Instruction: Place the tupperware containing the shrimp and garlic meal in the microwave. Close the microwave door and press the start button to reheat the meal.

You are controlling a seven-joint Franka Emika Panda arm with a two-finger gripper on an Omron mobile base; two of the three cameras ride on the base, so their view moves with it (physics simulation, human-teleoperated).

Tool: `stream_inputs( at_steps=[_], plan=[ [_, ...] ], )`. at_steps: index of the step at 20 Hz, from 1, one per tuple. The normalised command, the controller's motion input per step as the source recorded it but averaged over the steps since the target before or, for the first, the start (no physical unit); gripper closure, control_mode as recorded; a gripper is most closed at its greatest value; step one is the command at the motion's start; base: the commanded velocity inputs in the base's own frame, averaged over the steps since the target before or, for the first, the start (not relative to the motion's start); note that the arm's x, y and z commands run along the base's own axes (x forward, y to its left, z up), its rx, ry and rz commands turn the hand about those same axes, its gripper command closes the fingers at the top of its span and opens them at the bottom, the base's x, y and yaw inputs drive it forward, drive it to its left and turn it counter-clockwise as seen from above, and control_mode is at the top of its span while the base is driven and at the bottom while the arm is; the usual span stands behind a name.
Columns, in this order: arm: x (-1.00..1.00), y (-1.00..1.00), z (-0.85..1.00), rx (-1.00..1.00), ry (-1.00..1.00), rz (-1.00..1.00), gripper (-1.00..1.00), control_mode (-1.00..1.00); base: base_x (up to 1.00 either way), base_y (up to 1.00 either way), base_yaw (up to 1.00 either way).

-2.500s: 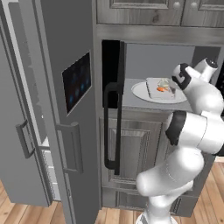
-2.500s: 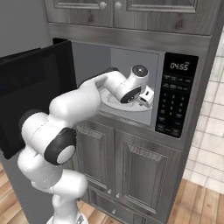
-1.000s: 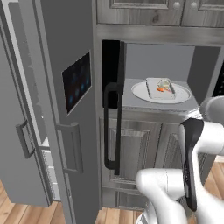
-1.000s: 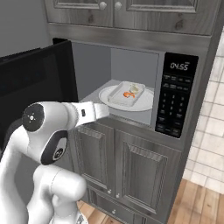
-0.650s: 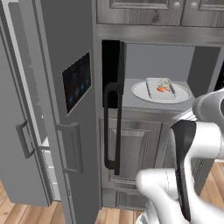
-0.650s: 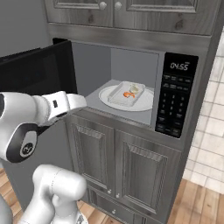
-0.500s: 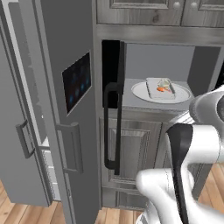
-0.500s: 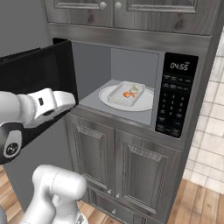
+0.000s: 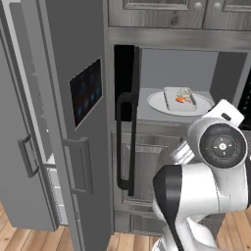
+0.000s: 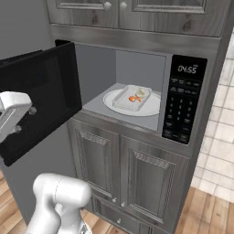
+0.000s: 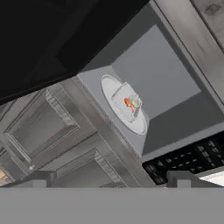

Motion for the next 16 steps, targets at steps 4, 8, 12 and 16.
stream_inputs(
  at_steps=[4,8,12,16],
  plan=[
    [-0.44,0.83,-0.11,-0.28,-0.02,0.0,-1.0,-1.0,0.0,0.0,0.0],
    [-0.39,0.86,-0.01,-0.28,-0.04,0.0,-1.0,-1.0,0.0,0.0,0.0],
    [-0.14,0.86,0.0,-0.24,-0.02,0.0,-1.0,-1.0,0.0,0.0,0.0],
    [0.0,0.87,0.0,-0.23,0.0,0.0,-1.0,-1.0,0.0,0.0,0.0]
  ],
)
